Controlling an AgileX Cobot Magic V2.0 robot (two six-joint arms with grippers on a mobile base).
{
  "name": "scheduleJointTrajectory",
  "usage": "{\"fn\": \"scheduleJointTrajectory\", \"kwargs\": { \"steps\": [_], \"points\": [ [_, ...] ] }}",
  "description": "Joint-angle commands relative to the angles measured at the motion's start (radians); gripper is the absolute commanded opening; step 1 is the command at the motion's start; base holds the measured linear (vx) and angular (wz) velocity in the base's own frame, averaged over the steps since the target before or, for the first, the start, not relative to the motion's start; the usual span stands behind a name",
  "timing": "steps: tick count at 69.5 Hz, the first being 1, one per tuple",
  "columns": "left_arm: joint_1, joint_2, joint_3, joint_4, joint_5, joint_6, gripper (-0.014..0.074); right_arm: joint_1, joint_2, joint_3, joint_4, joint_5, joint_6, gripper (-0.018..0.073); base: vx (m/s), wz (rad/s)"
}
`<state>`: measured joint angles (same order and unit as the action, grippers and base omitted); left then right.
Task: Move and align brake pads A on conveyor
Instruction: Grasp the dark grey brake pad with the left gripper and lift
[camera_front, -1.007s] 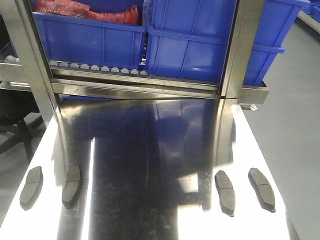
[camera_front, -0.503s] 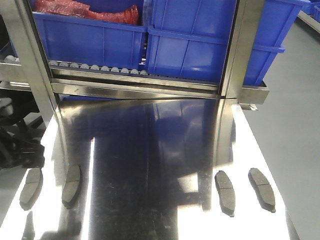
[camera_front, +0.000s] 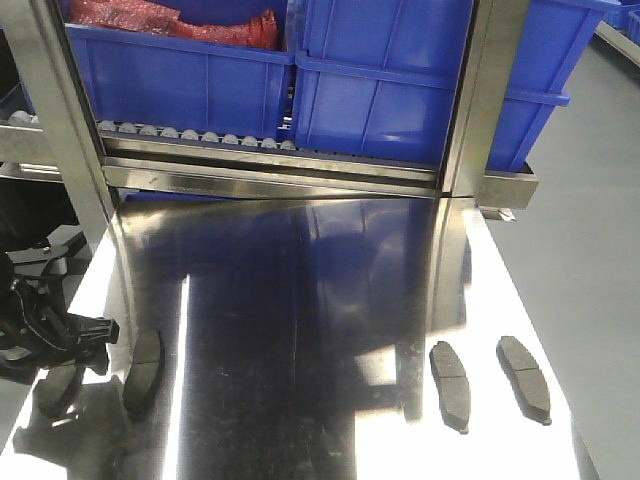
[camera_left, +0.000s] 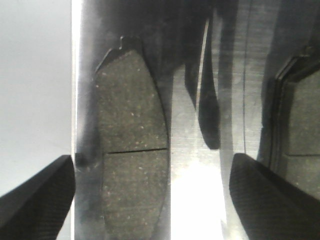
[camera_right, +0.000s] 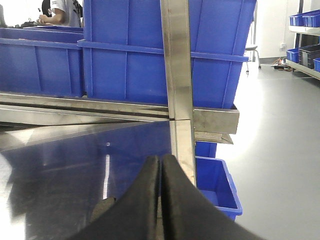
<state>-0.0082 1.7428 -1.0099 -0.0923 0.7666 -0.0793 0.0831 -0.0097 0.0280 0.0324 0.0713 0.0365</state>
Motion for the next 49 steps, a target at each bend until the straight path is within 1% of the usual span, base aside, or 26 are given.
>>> {"fn": "scheduleJointTrajectory", "kwargs": {
  "steps": [1,13,22,32,49],
  "points": [
    [-0.006,-0.039,-0.028,-0.012,-0.028,-0.013,0.0585,-0.007,-0.01,0.006,-0.005,-0.071,-0.004,-0.0003,0.0,0.0],
    [-0.006,-0.032,-0.028,-0.012,-0.027,-0.012,0.0578,-0.007,-0.01,0.006,-0.005,-0.071,-0.004,-0.0003,0.0,0.0],
    [-0.006,-0.019,-0.028,-0.012,-0.02,-0.011,0.0544,-0.007,-0.01,0.006,-0.005,-0.071,-0.004,-0.0003,0.0,0.0],
    [-0.006,-0.019,-0.028,-0.012,-0.02,-0.011,0.0486,-0.007,-0.01,0.006,-0.005,-0.071,-0.004,-0.0003,0.0,0.0],
    [-0.006,-0.019,-0.028,-0.011,-0.021,-0.009,0.0358,-0.007,-0.01,0.006,-0.005,-0.071,-0.004,-0.0003,0.0,0.0]
  ]
}}
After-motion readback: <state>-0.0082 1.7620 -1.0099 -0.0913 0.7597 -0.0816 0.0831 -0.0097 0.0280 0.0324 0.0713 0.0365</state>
